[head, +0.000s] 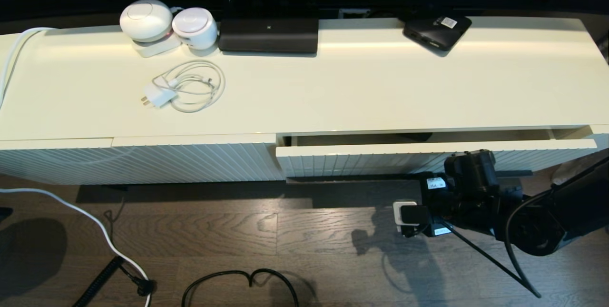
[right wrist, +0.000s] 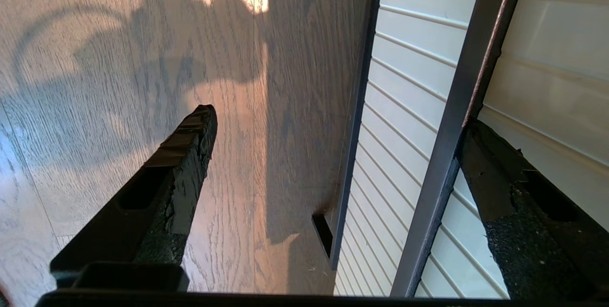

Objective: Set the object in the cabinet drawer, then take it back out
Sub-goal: Open the drawer

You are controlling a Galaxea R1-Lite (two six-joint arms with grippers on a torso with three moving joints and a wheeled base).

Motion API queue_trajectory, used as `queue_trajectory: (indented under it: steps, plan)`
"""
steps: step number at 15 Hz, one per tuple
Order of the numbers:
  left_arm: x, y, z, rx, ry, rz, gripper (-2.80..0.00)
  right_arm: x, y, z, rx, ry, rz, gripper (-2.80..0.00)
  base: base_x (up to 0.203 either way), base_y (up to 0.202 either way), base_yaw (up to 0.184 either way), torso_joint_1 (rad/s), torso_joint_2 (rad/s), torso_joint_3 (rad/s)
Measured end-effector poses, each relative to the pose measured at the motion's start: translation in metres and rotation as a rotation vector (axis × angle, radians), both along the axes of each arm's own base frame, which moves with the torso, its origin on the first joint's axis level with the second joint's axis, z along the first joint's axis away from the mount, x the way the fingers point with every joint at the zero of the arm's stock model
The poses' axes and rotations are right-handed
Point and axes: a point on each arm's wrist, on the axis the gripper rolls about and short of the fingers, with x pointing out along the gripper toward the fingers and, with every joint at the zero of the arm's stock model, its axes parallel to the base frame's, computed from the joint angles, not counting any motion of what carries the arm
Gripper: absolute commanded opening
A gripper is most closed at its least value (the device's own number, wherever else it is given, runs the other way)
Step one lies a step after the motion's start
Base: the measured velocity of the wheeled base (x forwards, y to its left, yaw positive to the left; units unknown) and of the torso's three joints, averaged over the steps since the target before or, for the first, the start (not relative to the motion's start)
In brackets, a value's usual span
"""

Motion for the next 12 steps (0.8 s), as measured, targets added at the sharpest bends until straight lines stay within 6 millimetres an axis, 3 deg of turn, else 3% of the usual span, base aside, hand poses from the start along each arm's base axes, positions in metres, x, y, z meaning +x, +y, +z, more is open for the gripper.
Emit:
queue_trajectory:
  steps: [12]
  plan:
    - [0.000, 0.000, 0.000, 0.000, 0.000, 0.001, -2.80, -0.035, -0.009, -0.006, -0.015, 0.064, 0.005, 0.00, 0.000, 0.000, 0.000, 0.000, 0.00, 0.000]
